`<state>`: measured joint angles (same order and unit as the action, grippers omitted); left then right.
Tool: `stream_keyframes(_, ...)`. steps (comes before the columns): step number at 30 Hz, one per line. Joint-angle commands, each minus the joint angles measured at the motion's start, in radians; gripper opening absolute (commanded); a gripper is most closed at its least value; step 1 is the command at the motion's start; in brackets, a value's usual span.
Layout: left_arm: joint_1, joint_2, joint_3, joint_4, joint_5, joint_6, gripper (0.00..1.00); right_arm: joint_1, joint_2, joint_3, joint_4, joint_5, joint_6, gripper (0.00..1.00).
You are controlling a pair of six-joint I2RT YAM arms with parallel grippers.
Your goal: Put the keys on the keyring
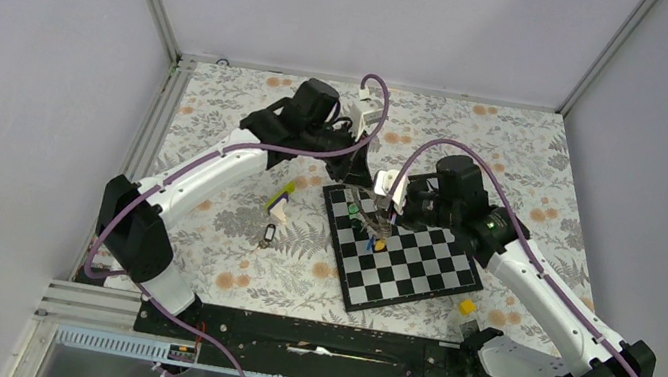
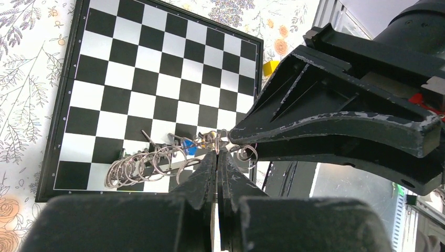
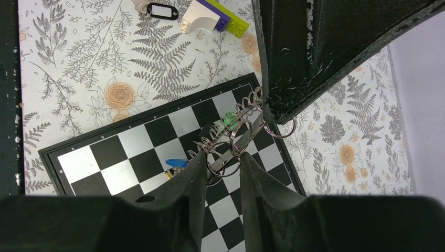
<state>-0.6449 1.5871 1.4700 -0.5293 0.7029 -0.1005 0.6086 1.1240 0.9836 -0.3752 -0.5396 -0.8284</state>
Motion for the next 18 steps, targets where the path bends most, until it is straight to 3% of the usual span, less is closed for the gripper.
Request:
stream_keyframes(1, -0.007, -0.024, -0.007, 0.053, -0.025, 0.04, 0.0, -0.001, -0.008, 0.038, 0.036, -0.033, 0.058, 0.25)
stream_keyframes(18, -0.01, -0.1, -0.08, 0.161, -0.079, 0.277, 0.0, -0.113, 0.001, -0.009, 0.127, -0.3, 0.313, 0.22)
